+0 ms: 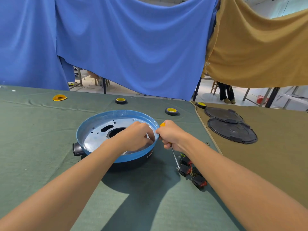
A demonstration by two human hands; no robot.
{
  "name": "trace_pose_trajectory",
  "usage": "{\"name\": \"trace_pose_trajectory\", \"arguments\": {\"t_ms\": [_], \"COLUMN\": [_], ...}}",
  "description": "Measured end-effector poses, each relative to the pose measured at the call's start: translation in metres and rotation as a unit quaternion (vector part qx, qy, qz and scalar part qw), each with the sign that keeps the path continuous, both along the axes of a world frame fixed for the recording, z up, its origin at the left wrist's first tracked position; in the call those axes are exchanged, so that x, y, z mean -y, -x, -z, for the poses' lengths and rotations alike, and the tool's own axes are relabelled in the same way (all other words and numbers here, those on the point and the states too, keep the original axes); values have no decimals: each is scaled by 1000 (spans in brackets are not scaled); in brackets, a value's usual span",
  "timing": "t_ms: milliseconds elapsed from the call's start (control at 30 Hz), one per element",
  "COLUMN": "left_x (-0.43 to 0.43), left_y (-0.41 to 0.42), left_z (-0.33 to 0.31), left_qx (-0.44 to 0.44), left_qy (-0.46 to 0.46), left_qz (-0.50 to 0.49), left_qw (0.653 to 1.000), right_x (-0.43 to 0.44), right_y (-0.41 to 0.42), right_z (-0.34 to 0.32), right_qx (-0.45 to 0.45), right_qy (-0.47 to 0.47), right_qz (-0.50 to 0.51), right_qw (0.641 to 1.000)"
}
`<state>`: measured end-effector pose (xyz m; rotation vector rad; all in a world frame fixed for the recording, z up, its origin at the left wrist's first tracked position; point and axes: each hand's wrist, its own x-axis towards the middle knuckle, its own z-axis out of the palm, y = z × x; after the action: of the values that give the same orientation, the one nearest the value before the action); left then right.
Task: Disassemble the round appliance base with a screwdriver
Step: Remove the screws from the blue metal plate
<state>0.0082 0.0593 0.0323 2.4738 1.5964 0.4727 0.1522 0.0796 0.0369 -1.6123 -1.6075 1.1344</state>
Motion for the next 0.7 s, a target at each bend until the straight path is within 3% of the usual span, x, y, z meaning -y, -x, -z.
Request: {"name": "trace_pose_trajectory", "arguments": {"t_ms": [467, 700], "left_x": [2, 3], "left_y": [-4, -4], "left_z": [1, -5], "left_qx": [-9, -2], "left_qy": [-44, 4], "left_qz": [6, -3], "left_qw": [999, 1000], "right_x": [-1, -8], "right_y": [1, 1], "right_z": [0, -7], "right_qx": [10, 69], "right_qy": [1, -10], "right_qz": [-3, -10], "right_qw": [1000, 997]}}
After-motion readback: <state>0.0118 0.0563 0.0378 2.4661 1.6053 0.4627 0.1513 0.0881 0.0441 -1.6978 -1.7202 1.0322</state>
